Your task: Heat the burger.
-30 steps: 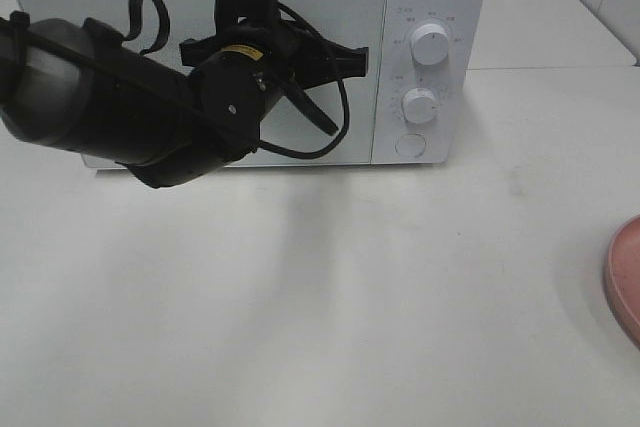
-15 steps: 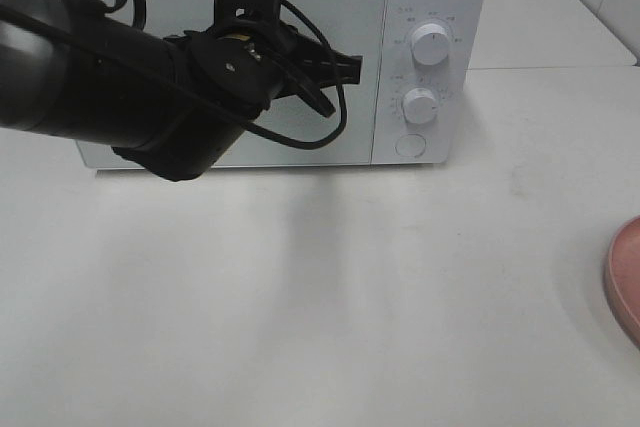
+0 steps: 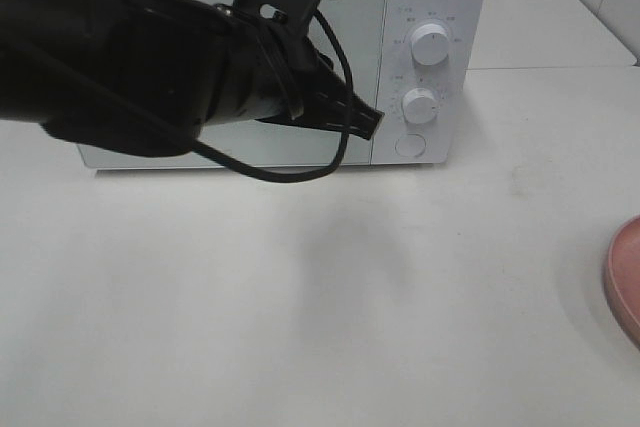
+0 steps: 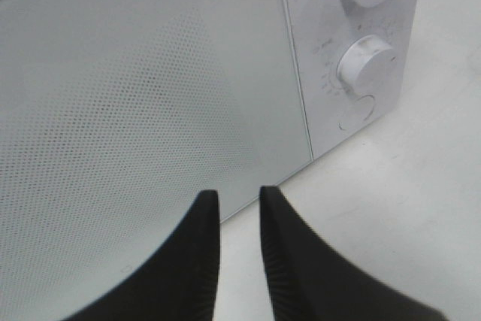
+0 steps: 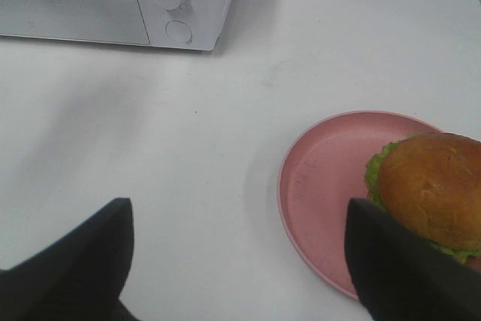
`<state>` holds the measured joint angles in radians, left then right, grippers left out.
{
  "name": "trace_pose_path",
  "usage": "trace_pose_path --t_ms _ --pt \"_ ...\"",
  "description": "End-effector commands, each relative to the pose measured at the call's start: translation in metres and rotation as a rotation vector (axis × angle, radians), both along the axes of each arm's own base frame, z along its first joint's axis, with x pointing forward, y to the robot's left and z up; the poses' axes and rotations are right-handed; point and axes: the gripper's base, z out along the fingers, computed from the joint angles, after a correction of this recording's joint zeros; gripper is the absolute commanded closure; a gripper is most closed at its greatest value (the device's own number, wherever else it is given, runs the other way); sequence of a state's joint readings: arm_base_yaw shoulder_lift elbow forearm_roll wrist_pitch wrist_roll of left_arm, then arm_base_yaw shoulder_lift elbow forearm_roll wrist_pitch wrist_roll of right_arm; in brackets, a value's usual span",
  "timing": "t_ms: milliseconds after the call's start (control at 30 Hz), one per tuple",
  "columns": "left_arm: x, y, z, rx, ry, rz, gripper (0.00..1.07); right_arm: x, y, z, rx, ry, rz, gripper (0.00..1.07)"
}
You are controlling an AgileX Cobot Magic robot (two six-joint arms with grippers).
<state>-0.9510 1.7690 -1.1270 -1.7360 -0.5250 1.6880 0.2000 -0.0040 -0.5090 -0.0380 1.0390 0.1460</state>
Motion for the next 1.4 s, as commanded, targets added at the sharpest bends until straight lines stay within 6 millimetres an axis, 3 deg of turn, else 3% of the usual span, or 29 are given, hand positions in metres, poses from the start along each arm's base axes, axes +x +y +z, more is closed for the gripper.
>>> trace_pose_path --t_ms 33,133,333,467,500,567,600,667,800,1033,1167,1400 --pt "-0.009 0.009 0.006 -0.05 0.046 0.033 0.74 -0.004 -0.001 -0.001 0.001 -0.023 -0.005 0.32" --pt "-0.014 0.018 0.01 -0.061 0.051 0.026 0.66 -0.004 -0.001 -0.001 0.001 -0.023 -0.005 0.32" --pt "-0.04 0.039 0.011 -0.104 0.097 -0.072 0.66 -0.004 -0.001 -0.001 0.001 -0.023 -0.005 0.32" --pt "-0.046 0.056 0.008 -0.102 0.111 -0.072 0.64 -0.004 -0.001 -0.001 0.001 -0.023 -0.005 0.32" --pt "-0.047 0.071 0.007 -0.109 0.117 -0.056 0.58 -0.004 -0.001 -0.001 0.001 -0.023 -0.005 0.32" --pt "-0.047 0.076 0.007 -0.118 0.12 -0.055 0.55 -0.004 -0.001 -0.001 0.001 -0.023 -0.005 0.32" --pt "-0.048 0.089 0.008 -0.142 0.128 -0.049 0.47 -0.004 -0.001 -0.001 0.001 -0.023 -0.005 0.32" --pt "-0.049 0.101 0.008 -0.162 0.132 -0.04 0.44 -0.004 -0.001 -0.001 0.001 -0.023 -0.005 0.32" --pt "-0.05 0.12 0.009 -0.192 0.134 -0.023 0.44 -0.004 -0.001 -0.001 0.001 -0.023 -0.005 0.32" --pt "-0.056 0.172 -0.008 -0.195 0.154 0.057 0.44 -0.004 -0.001 -0.001 0.001 -0.023 -0.005 0.32" --pt "-0.059 0.187 -0.012 -0.167 0.136 0.058 0.44 -0.004 -0.001 -0.001 0.001 -0.023 -0.005 0.32" --pt "-0.058 0.22 -0.005 -0.261 0.298 0.137 0.44 -0.004 -0.001 -0.001 0.001 -0.023 -0.005 0.32"
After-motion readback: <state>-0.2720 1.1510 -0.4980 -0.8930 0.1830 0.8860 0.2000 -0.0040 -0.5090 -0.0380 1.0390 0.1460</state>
